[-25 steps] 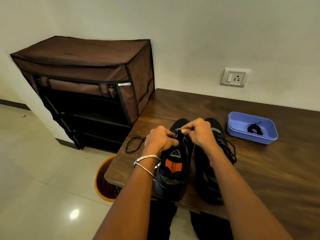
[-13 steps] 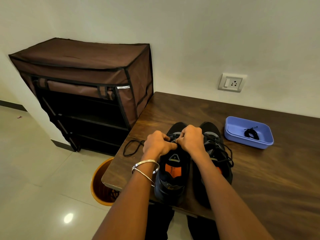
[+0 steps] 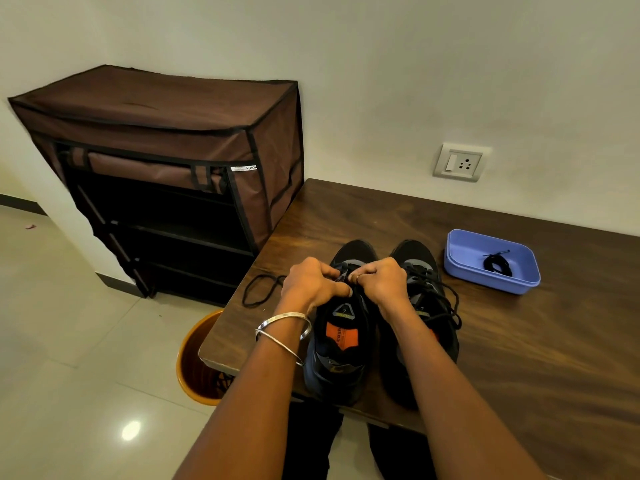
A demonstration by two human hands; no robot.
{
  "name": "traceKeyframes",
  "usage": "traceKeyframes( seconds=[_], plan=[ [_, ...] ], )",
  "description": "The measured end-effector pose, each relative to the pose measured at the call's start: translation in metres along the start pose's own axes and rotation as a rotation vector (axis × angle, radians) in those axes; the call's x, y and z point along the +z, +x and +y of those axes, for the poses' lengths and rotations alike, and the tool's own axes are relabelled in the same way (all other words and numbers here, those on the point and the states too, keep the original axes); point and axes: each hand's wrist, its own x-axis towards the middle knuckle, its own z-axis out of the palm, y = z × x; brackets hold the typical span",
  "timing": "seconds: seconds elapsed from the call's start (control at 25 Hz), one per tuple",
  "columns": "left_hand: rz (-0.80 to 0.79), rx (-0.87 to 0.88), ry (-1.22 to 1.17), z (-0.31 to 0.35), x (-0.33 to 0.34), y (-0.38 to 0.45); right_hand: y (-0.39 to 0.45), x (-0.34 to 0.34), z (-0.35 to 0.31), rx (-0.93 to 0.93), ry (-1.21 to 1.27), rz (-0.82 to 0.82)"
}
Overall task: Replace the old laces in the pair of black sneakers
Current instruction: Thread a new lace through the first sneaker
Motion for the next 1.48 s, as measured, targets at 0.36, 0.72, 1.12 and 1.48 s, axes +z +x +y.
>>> traceKeyframes(
  seconds=[0.36, 0.72, 1.12, 1.48],
  plan=[
    [-0.067, -0.009, -0.062, -0.007, 0.002, 0.010, -0.003, 0.007, -0.004, 0.305, 0.239, -0.006],
    [-0.172, -0.010, -0.208, -0.010, 0.000, 0.010, 0.006, 0.001, -0.002, 0.234, 0.135, -0.151],
    [0.054, -0.065, -0.132, -0.007, 0.009, 0.008, 0.004, 0.003, 0.000, 0.298, 0.302, -0.134],
    [-0.134, -0.038, -0.209, -0.011, 0.004, 0.012, 0.001, 0.006, -0.003, 0.312, 0.316, -0.103]
  ],
)
